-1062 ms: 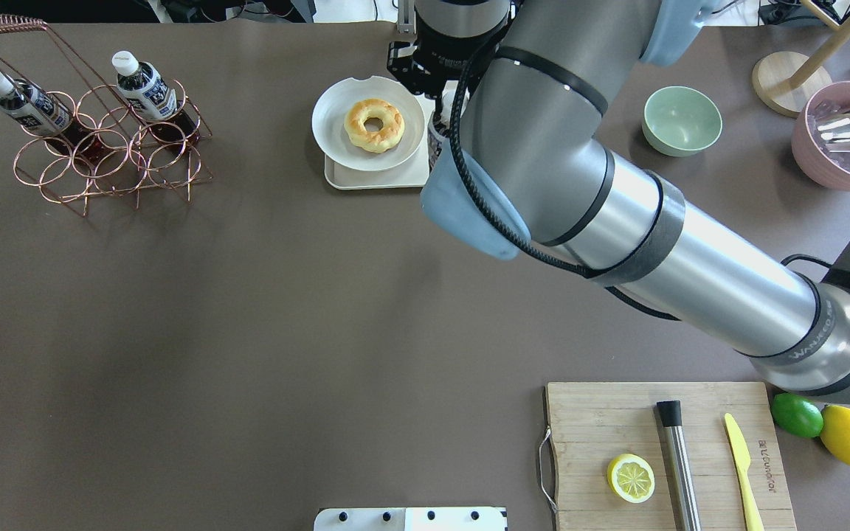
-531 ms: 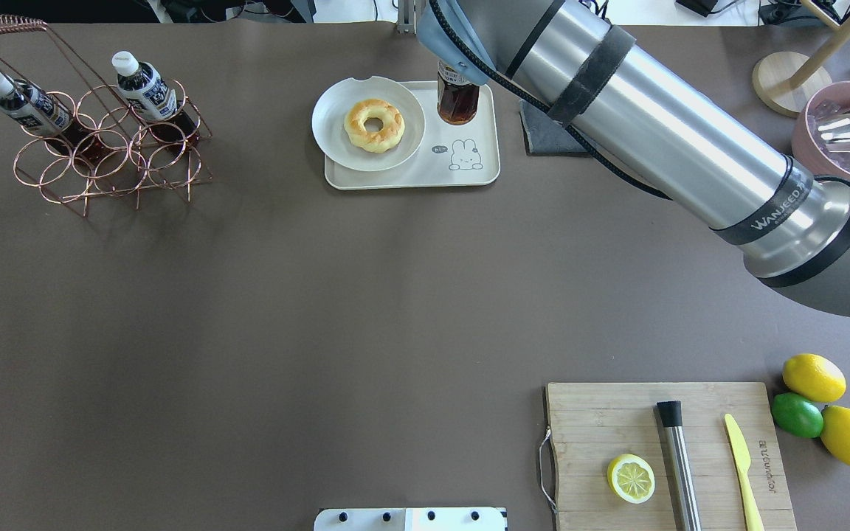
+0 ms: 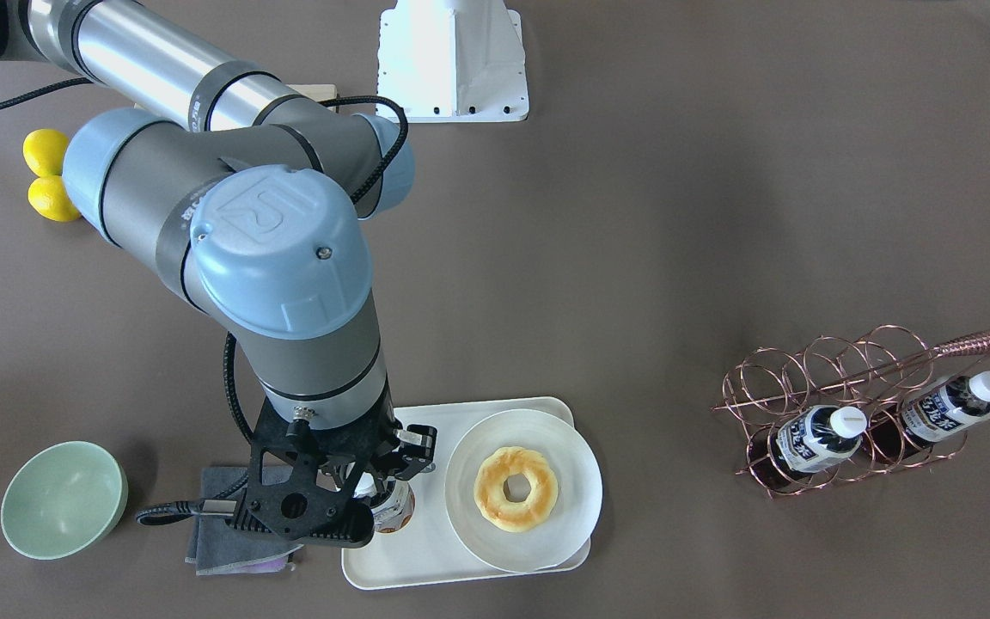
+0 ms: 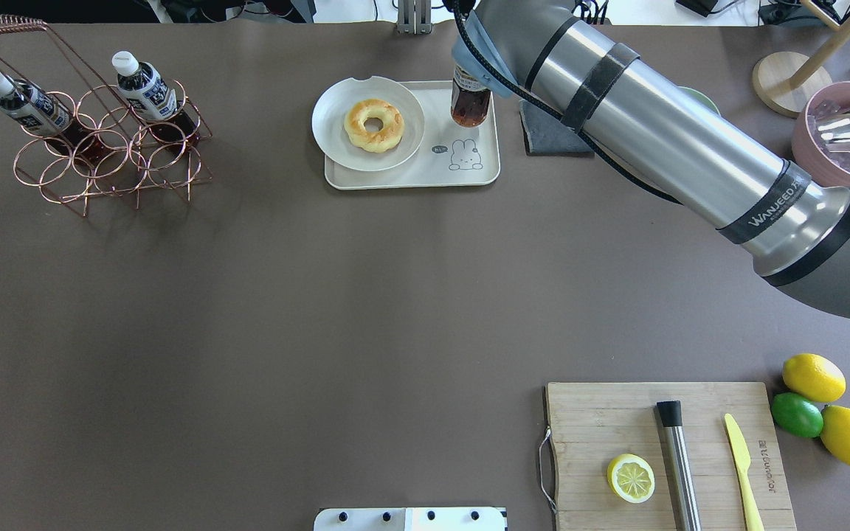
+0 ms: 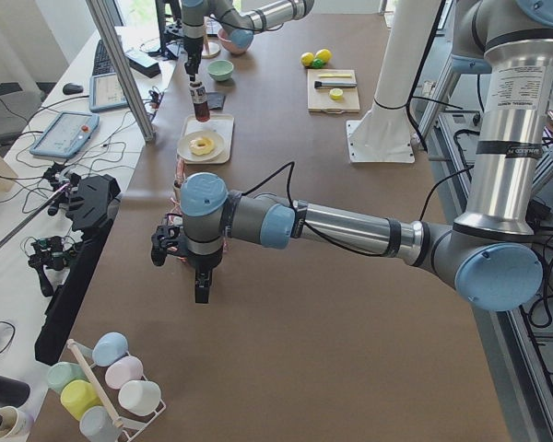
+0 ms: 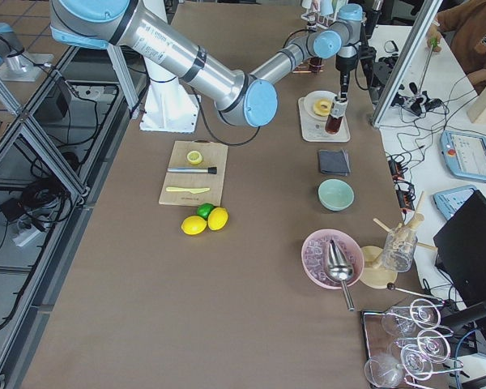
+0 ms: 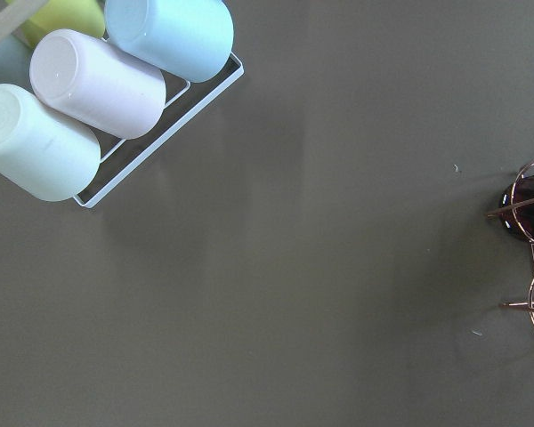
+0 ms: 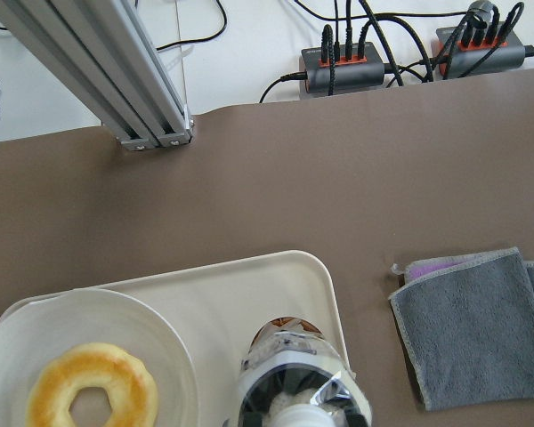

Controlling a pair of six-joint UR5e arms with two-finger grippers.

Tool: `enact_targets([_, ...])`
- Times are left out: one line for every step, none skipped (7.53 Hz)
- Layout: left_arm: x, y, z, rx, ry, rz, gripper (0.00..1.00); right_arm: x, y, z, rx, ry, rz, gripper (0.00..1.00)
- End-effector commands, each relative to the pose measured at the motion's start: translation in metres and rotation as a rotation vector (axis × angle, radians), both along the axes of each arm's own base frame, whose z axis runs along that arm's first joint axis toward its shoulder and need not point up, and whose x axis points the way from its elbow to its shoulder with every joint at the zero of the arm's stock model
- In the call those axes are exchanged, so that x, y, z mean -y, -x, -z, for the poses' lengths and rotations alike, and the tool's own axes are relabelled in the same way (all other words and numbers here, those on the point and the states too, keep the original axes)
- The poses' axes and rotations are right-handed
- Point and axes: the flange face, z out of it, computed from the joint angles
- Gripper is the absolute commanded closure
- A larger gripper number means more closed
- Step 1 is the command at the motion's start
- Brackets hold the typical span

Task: Place tea on tray
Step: 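Lift the bottle with the right gripper and carry it over the tray, then lower the bottle onto the tray beside the plate and open the right gripper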

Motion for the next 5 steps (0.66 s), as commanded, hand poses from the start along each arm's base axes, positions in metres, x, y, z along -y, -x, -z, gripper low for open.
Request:
enact_targets([0.006, 0.000, 0.007, 0.001, -0.012, 0.001, 0.02, -0.008, 0.016, -0.027, -0.005, 0.015, 0.012, 1.00])
enact_targets([0.010, 0.000, 0.005, 0.000, -0.006, 0.000, 0.02, -0.009, 0.018, -0.024, -0.002, 0.015, 0.013, 1.00])
enact_targets([0.020, 0.000, 0.005, 0.000, -0.006, 0.000, 0.02, -0.011, 0.019, -0.018, 0.005, 0.015, 0.012, 1.00])
enact_targets([0.029, 0.000, 0.007, 0.001, -0.007, -0.002, 0.02, -0.014, 0.018, -0.012, 0.013, 0.009, 0.013, 1.00])
enact_targets([0.033, 0.000, 0.004, 0.001, -0.003, -0.004, 0.02, -0.016, 0.020, -0.012, 0.016, 0.011, 0.018, 1.00])
